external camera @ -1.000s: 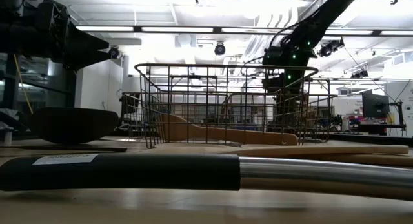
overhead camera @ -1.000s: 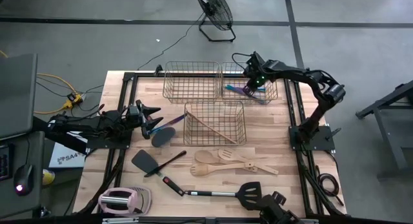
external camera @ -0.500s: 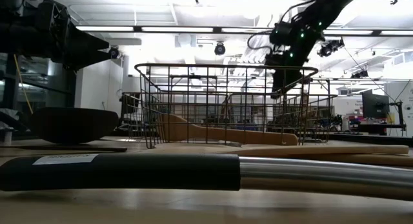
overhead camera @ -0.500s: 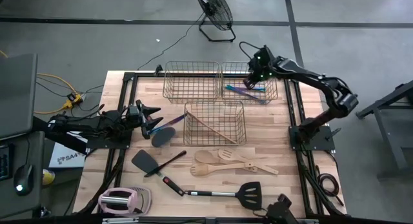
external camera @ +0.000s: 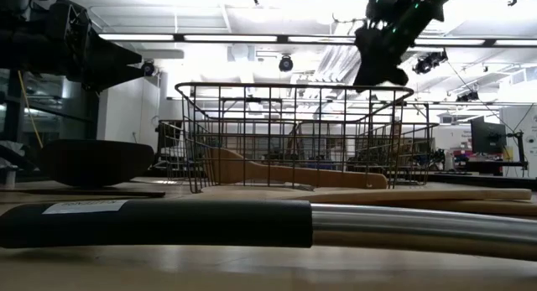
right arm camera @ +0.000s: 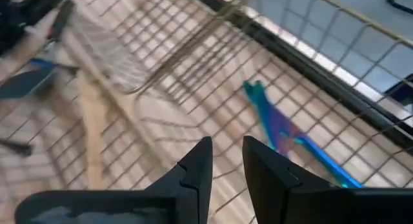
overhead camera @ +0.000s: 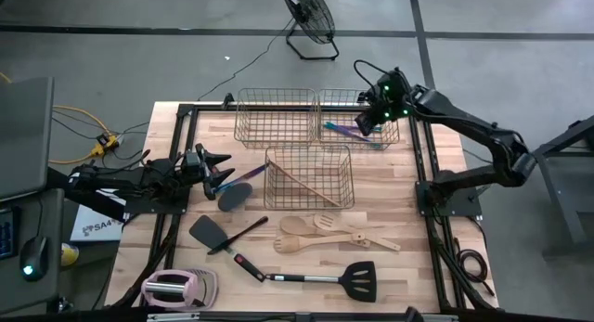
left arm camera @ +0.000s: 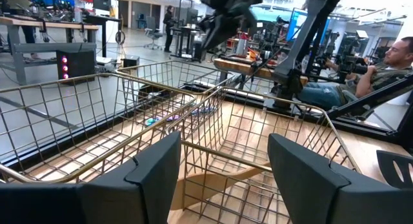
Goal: Pick & Place Kitchen Items
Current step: Put the blue table knife into the top right wire basket
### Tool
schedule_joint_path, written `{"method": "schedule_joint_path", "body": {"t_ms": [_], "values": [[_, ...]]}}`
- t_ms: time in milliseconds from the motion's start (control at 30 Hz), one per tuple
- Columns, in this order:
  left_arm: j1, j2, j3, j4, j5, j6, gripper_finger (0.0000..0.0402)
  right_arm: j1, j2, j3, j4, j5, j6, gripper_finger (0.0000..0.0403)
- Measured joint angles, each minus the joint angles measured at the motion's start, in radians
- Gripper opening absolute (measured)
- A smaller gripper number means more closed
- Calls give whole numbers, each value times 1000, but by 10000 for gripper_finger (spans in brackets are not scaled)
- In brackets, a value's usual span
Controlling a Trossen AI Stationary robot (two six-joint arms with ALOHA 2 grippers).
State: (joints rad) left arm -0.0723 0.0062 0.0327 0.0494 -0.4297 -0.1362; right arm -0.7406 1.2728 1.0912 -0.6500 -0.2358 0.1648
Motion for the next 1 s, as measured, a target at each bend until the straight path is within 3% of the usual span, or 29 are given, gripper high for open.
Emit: {"method": "schedule_joint_path", "body": {"t_ms": [200,533,1000], "values": [[0,0,0,0,0,0,230,120,-94,-13,-47,11,1,78],[0,0,0,0,0,0,230,281,-278,-194,33,233,81,78],[0,0,0,0,0,0,230,402,-479,-449,297,246,227,78]]}}
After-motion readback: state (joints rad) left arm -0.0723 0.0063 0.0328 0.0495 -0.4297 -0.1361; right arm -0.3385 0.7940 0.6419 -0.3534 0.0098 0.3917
